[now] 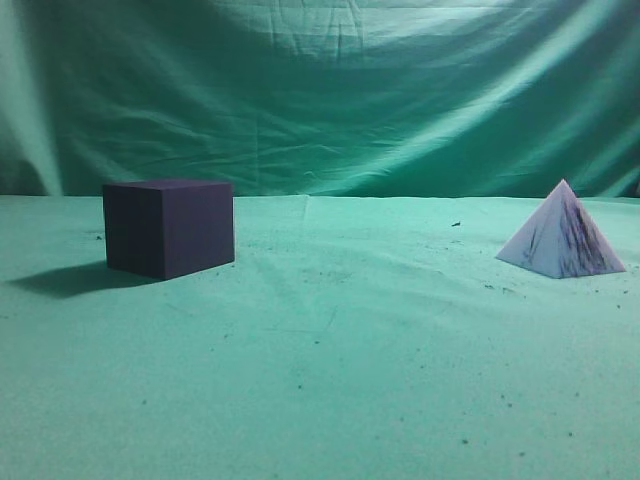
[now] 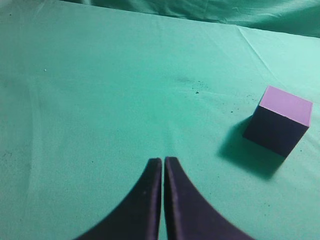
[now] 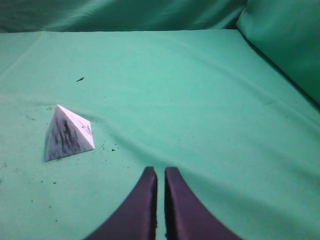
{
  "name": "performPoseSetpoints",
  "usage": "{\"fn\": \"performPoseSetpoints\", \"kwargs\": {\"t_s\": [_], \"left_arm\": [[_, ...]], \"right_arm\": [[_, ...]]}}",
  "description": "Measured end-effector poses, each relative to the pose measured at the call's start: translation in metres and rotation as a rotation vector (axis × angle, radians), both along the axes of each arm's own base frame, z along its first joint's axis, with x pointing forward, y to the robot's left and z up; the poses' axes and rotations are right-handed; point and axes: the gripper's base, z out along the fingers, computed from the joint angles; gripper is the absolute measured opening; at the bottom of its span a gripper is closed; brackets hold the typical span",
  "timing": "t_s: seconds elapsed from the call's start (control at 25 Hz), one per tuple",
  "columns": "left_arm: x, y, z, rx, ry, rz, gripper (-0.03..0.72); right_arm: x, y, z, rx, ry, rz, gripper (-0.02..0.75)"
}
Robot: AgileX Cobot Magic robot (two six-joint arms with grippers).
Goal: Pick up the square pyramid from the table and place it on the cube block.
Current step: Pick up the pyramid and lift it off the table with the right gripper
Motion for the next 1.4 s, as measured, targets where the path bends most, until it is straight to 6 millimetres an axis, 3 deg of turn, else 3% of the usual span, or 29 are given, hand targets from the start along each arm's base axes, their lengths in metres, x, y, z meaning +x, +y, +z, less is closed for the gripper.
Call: {"fn": "performPoseSetpoints", "kwargs": {"t_s": [0.92, 1.08, 1.24, 1.4], "left_arm": [[0.000, 0.000, 0.000, 0.000, 0.000, 0.000, 0.000], [0.000, 0.000, 0.000, 0.000, 0.000, 0.000, 0.000], [0.000, 0.000, 0.000, 0.000, 0.000, 0.000, 0.000], [0.000, 0.000, 0.000, 0.000, 0.000, 0.000, 0.000]], "right_arm": [[0.001, 0.001, 0.002, 0.016, -0.023, 0.001, 0.049], [0.004, 0.004, 0.018, 0.238, -0.205, -0.004, 0.049], [0.004, 0.002, 0.038, 0.299, -0.419, -0.004, 0.049], [-0.002, 0.004, 0.062, 0.305, -0.379, 0.008, 0.049]]}}
